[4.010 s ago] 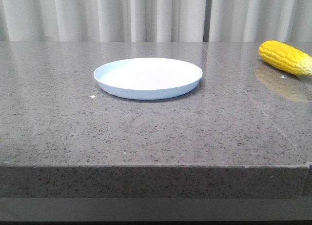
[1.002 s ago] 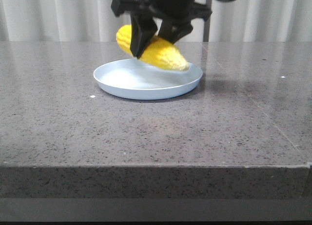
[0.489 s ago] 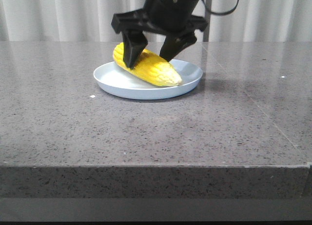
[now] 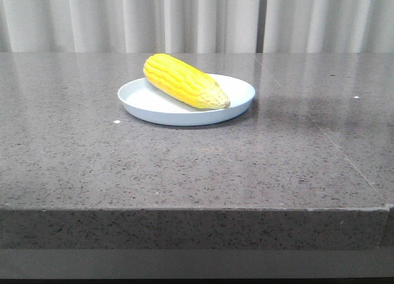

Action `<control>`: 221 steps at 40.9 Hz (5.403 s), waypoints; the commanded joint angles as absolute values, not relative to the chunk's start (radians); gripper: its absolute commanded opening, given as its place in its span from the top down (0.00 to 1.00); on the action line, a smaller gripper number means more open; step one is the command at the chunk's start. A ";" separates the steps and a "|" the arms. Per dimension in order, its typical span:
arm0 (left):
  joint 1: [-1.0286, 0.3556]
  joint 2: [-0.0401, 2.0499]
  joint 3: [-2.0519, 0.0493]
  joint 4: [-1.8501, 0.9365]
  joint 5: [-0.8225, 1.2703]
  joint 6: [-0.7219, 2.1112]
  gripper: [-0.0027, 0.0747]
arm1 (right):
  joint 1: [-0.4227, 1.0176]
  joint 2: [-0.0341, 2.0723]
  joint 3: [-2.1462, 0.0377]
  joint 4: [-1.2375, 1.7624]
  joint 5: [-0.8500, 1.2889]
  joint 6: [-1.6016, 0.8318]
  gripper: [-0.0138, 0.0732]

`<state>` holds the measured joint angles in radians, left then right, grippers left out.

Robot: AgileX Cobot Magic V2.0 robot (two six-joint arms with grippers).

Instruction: Place corn on plate with both arms

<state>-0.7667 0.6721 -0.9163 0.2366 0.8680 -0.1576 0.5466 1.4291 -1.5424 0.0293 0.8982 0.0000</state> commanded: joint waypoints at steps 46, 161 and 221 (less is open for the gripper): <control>-0.773 0.672 -0.942 0.241 0.796 -0.167 0.67 | 0.549 0.579 -0.877 0.009 0.901 -0.008 0.59; -0.050 -0.025 0.032 0.078 -0.071 -0.103 0.99 | 0.549 0.579 -0.877 0.010 0.880 -0.008 0.94; -0.050 -0.025 0.032 0.078 -0.070 -0.103 0.99 | 0.259 0.342 -0.546 -0.016 0.376 -0.008 0.94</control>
